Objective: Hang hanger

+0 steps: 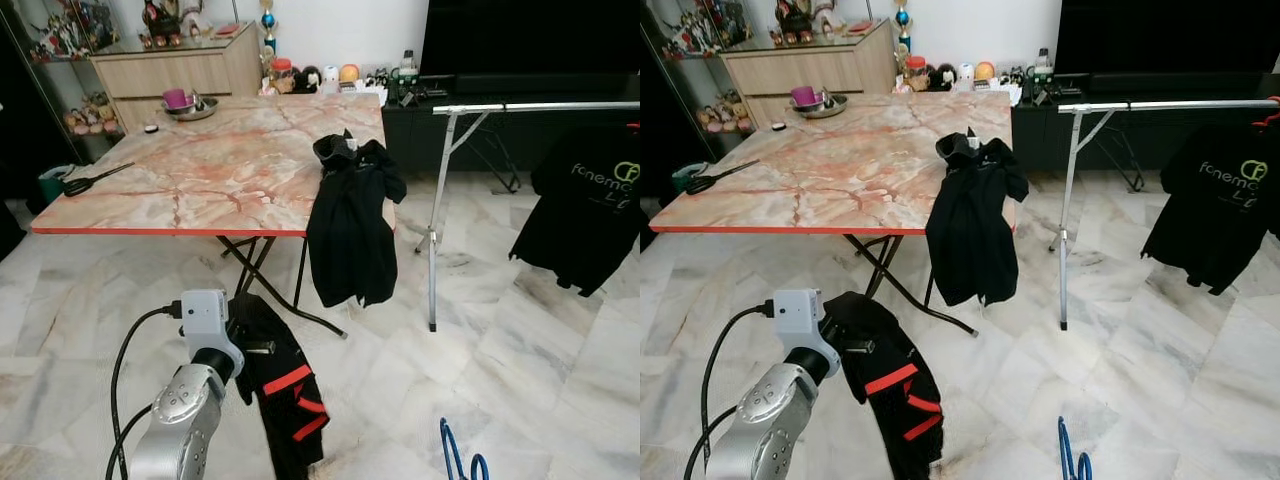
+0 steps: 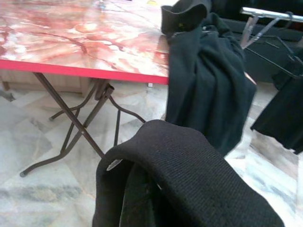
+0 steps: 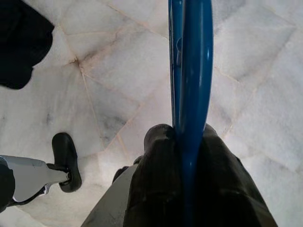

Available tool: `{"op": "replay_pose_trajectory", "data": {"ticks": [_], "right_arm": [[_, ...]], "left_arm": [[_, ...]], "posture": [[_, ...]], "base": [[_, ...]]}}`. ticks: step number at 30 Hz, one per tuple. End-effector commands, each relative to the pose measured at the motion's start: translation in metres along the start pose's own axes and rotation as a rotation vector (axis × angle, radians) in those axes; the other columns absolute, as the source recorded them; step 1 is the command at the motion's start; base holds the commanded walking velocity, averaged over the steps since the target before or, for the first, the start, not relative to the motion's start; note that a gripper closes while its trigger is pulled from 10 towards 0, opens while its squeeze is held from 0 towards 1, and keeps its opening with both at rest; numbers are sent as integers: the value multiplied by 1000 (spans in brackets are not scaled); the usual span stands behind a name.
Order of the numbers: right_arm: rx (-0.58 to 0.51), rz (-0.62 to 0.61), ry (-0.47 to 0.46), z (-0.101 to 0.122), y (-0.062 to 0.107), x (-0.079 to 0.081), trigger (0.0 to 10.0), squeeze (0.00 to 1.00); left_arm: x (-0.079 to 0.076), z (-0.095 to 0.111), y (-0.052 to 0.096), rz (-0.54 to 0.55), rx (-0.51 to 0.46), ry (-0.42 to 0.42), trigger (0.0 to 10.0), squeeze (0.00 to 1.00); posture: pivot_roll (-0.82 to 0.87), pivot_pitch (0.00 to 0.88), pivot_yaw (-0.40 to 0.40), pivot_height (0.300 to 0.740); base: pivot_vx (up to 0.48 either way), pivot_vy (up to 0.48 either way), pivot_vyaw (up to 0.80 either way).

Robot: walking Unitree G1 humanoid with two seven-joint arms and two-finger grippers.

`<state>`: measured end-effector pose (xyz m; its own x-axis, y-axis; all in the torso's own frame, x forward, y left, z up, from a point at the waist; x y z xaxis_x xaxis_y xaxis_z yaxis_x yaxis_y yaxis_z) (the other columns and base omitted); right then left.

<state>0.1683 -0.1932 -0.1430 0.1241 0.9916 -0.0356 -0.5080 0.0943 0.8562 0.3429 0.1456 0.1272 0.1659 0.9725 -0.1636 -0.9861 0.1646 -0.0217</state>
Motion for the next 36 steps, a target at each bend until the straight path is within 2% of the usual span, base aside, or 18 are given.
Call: {"op": "replay_pose_trajectory", "data": {"ticks": [1, 8, 14, 15, 16, 19, 20, 21, 25, 26, 27, 28, 31, 32, 36], "right_arm": [[10, 30, -12, -2, 0, 11, 10000, 0], [7, 34, -8, -1, 0, 10, 10000, 0], [8, 38, -3, 0, 0, 10, 10000, 0], [8, 39, 0, 0, 0, 10, 10000, 0], [8, 39, 0, 0, 0, 10, 10000, 0], [8, 41, 3, 1, -1, 10, 10000, 0], [8, 41, 3, 1, -1, 10, 10000, 0], [7, 42, 6, 2, -1, 10, 10000, 0], [6, 44, 8, 2, -1, 10, 10000, 0], [5, 44, 8, 3, -1, 10, 10000, 0], [3, 42, 7, 4, -1, 9, 10000, 0], [3, 42, 7, 4, -1, 9, 10000, 0], [0, 44, 10, 6, -2, 10, 10000, 0], [0, 45, 10, 6, -2, 10, 10000, 0], [-2, 48, 7, 7, -2, 11, 10000, 0]], "left_arm": [[3, 8, -1, 10, -35, 7, 10000, 0], [8, 12, -3, 36, -44, 9, 10000, 0], [11, 26, -9, 46, -84, 3, 10000, 0], [13, 42, -18, 41, -127, -6, 10000, 0], [13, 42, -18, 41, -127, -6, 10000, 0], [10, 60, -33, 16, -173, -20, 10000, 0], [10, 60, -33, 16, -173, -20, 10000, 0], [2, 76, -45, -9, -220, -24, 10000, 0], [-5, 89, -54, -28, -258, -25, 10000, 0], [-8, 98, -59, -35, -282, -24, 10000, 0], [-14, 128, -72, -44, -358, -26, 10000, 0], [-14, 128, -72, -44, -358, -26, 10000, 0], [-20, 206, -93, -62, -525, -51, 10000, 0], [-22, 221, -95, -70, -548, -45, 10000, 0], [-32, 249, -103, -102, -578, -57, 10000, 0]], "posture": [[91, 0, 61, 740], [93, 2, 60, 740], [97, 13, 55, 740], [102, 15, 51, 740], [102, 15, 51, 740], [106, 15, 48, 740], [106, 15, 48, 740], [106, 14, 45, 740], [105, 13, 44, 740], [105, 12, 44, 740], [104, 8, 39, 740], [104, 8, 39, 740], [116, 2, 40, 740], [118, 0, 44, 740], [122, 0, 53, 740]], "base": [[285, 0, 0], [295, 0, 0], [296, 0, 0], [300, 0, 0], [300, 0, 0], [299, 0, 0], [300, 0, 0], [304, 0, 0], [306, 0, 0], [319, 0, 0], [341, 0, 0], [341, 0, 0], [355, 0, 0], [356, 0, 0], [358, 0, 0]]}}
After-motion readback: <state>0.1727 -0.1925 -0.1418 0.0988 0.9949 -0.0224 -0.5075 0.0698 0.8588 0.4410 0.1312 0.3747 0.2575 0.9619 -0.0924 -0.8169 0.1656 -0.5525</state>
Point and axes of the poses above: a point about 5 cm out from each wrist's last joint towards the gripper, its own y axis pointing back from the gripper into the wrist, its own z axis along the axis of the wrist's last joint, x = y × z, the point moved 5 cm from there along -y, pointing out of the wrist towards the gripper, and after that the axes turned 1 degree about -y, right-handed, at the moved point
